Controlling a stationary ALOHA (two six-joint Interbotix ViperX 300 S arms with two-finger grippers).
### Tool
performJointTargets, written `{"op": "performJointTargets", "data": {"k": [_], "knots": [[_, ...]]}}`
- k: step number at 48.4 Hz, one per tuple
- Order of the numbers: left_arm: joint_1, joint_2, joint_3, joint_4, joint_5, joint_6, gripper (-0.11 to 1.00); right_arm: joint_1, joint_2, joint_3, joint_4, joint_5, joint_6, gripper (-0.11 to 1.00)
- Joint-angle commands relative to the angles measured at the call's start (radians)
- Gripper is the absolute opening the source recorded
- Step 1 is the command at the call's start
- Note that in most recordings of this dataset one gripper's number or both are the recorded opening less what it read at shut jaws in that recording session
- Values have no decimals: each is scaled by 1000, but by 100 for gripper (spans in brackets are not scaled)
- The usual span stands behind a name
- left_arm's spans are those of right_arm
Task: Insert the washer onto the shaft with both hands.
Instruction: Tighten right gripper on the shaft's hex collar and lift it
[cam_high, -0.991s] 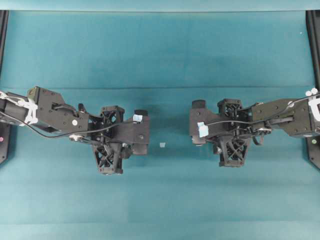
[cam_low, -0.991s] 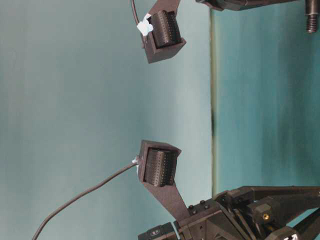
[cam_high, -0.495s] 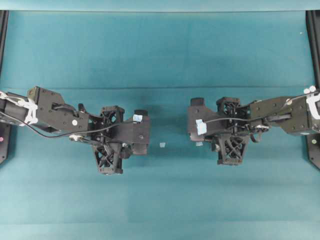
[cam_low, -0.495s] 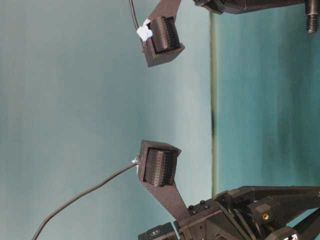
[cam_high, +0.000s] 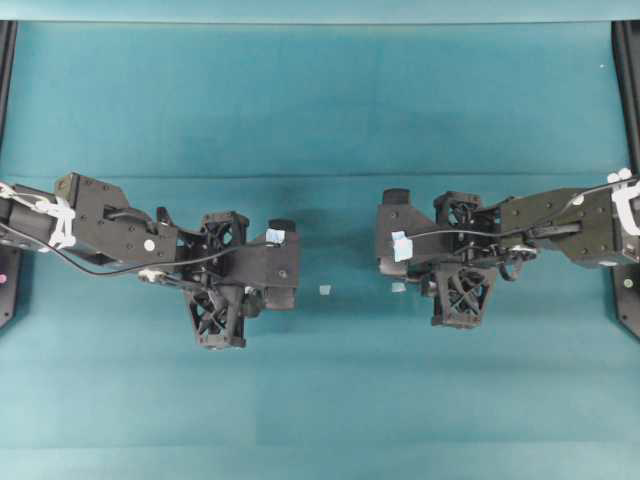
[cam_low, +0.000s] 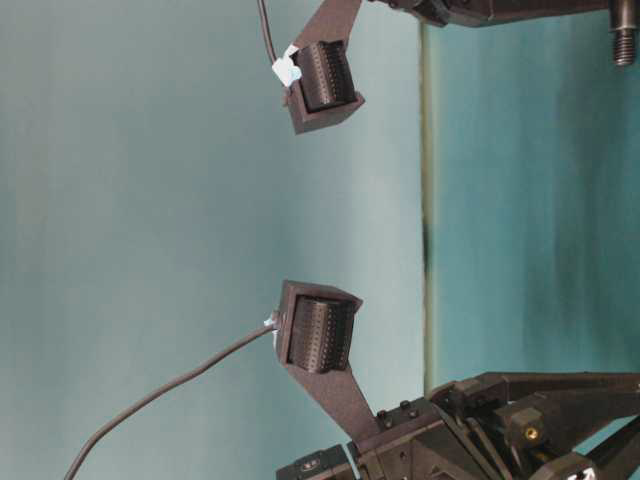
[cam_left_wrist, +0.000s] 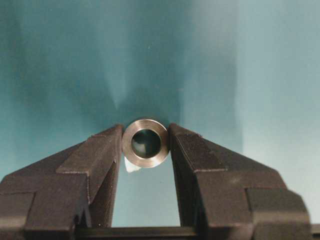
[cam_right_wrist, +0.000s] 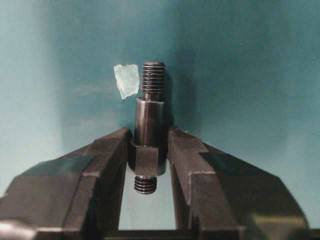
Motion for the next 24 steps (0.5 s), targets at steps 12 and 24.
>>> {"op": "performJointTargets", "data": {"k": [12,24], "knots": [[-2,-8,-3,3,3,2,37,-9,-2,32,12,-9,-3,1],[-2,-8,-3,3,3,0,37,-9,-14,57,12,-41,3,1]]}}
